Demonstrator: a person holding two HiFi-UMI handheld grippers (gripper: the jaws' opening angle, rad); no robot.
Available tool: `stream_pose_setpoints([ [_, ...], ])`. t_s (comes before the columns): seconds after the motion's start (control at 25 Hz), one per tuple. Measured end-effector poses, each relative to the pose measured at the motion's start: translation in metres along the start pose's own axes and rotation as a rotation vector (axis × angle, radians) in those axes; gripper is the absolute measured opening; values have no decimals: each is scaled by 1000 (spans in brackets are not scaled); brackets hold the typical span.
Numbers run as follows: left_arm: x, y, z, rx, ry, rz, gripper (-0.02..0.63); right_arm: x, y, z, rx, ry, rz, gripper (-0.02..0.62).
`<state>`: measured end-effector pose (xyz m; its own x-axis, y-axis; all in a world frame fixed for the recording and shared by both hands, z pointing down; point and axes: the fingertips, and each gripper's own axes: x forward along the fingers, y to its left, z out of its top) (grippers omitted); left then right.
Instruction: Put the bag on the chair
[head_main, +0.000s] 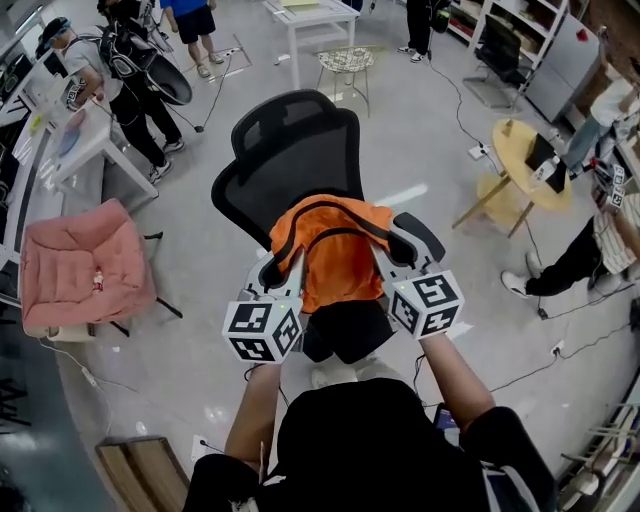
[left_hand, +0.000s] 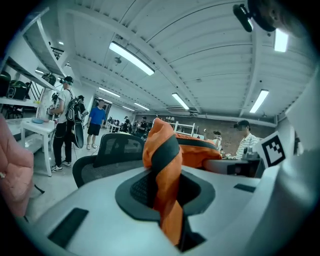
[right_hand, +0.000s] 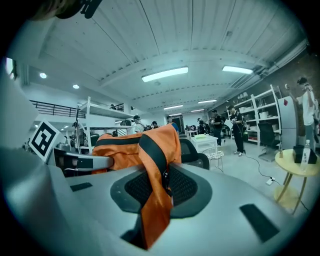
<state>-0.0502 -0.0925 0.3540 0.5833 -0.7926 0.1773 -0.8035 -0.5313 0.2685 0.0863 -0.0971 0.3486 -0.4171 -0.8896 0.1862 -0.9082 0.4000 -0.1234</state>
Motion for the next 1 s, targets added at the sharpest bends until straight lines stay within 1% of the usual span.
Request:
stream_pose_setpoints([
  [0.16, 28, 11, -3, -23, -3, 47, 67, 30, -23, -1, 1, 28, 47, 66],
  [0.36, 57, 30, -16, -60, 26, 112, 67, 67, -44, -13, 5, 86, 99, 66],
  [0.68, 95, 57, -52, -118, 77, 213, 67, 120, -73, -48, 7, 187, 176, 66],
  [1.0, 117, 86, -98, -185, 116, 304, 67, 163, -87, -93, -8, 284, 237, 66],
])
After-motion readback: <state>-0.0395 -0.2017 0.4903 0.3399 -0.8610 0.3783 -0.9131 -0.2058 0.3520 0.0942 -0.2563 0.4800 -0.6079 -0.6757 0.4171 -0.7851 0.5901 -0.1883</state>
